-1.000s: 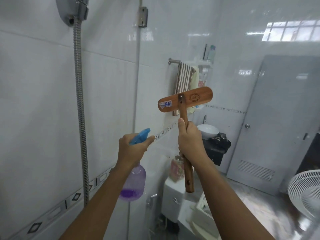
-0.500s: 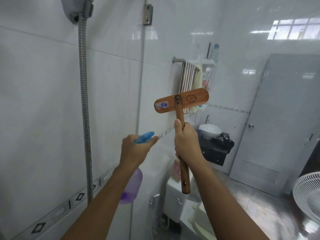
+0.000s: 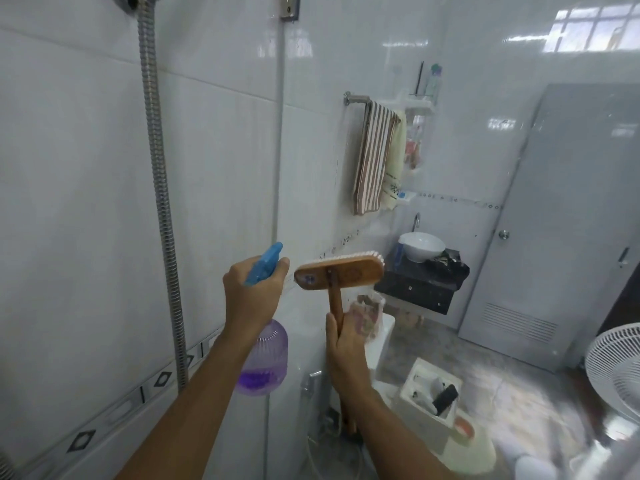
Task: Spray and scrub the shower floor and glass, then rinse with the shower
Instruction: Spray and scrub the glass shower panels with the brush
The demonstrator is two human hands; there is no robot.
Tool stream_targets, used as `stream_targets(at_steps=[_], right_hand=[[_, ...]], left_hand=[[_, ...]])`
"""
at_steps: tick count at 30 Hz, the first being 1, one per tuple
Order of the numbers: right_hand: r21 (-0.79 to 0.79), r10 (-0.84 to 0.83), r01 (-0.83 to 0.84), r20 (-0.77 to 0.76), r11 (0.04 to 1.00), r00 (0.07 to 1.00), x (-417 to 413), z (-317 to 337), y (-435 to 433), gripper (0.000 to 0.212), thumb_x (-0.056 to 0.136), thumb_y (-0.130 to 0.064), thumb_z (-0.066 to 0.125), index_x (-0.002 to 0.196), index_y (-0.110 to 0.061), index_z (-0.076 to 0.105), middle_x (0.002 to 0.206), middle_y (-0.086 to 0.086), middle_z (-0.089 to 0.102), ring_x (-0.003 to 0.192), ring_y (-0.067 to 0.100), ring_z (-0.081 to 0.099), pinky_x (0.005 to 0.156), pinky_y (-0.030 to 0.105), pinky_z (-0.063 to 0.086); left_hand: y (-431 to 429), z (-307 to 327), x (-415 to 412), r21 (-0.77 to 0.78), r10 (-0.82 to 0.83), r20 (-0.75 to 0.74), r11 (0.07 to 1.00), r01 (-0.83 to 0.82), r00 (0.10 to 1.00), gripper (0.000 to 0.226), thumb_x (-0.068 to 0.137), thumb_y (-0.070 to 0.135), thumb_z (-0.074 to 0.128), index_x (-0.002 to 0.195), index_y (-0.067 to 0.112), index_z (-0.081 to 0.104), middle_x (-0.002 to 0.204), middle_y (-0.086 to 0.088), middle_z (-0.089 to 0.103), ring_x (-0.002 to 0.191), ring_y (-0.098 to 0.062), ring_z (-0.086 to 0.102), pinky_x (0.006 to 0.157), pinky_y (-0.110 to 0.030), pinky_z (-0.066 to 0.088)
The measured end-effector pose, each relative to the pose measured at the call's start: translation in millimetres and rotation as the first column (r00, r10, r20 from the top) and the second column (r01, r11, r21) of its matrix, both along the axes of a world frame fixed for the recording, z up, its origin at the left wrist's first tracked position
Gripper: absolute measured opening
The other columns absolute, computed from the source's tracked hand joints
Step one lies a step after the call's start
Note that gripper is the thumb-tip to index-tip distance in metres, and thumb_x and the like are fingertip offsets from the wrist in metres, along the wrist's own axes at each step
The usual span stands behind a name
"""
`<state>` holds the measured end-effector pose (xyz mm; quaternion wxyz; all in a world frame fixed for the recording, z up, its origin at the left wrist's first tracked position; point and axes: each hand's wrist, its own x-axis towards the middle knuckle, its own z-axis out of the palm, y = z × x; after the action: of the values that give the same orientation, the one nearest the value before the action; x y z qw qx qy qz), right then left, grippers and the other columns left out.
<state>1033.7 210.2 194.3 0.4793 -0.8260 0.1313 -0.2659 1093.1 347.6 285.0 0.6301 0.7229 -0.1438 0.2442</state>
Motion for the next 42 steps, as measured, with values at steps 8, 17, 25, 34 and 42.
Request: stream_targets(at_steps=[8,17,25,34,42], right_hand=[[-0.052,-0.027,0.047,0.324,0.998,0.946,36,133,-4,0.031,0.108,-0.042,0.035,0.105,-0.015,0.051,0.070,-0.001,0.050,0.055,0.006,0.047,0.047,0.012,0.041],[0.111,-0.065,0.052,0.118,0.992,0.991,0,3,8,0.023,0.104,-0.046,0.036,0.098,-0.027,0.048,0.084,-0.006,0.050,0.072,0.009,0.052,0.072,0.020,0.049],[0.068,-0.084,0.066,0.315,0.996,0.945,16,97,-12,0.030,0.104,-0.049,0.043,0.090,-0.025,0.055,0.071,-0.003,0.052,0.061,0.010,0.051,0.058,0.028,0.046],[0.148,-0.140,0.103,0.263,0.984,0.954,-2,35,-43,0.043,0.097,-0.069,0.040,0.096,-0.031,0.060,0.083,0.005,0.063,0.072,0.022,0.062,0.071,0.052,0.058],[0.233,-0.193,0.141,0.216,0.962,0.957,-53,37,-56,0.048,0.102,-0.056,0.038,0.105,-0.017,0.065,0.084,-0.006,0.068,0.074,-0.001,0.065,0.070,0.027,0.055]], left_hand=[[2,3,-8,-0.010,-0.017,0.000,1.000,0.017,1.000,0.022,0.092,0.029,0.071,0.083,0.009,0.068,0.072,-0.017,0.064,0.060,-0.025,0.061,0.053,-0.024,0.052],[-3,-1,-16,0.021,0.000,0.019,1.000,0.000,1.000,0.028,0.093,0.032,0.069,0.086,0.006,0.070,0.069,-0.012,0.064,0.058,-0.019,0.059,0.052,-0.014,0.046],[-10,-2,-23,0.018,-0.016,-0.022,1.000,0.016,1.000,0.023,0.093,0.033,0.069,0.088,0.011,0.070,0.072,-0.001,0.065,0.058,-0.020,0.064,0.050,-0.012,0.048],[-24,-6,-34,0.020,-0.060,-0.051,0.998,0.061,0.997,0.026,0.094,0.035,0.067,0.085,0.011,0.073,0.079,-0.012,0.072,0.068,-0.030,0.068,0.056,-0.027,0.054],[-54,-6,-55,0.018,-0.170,-0.058,0.985,0.172,0.984,0.024,0.092,0.038,0.069,0.082,0.017,0.074,0.074,0.002,0.072,0.048,-0.007,0.060,0.044,-0.023,0.052]])
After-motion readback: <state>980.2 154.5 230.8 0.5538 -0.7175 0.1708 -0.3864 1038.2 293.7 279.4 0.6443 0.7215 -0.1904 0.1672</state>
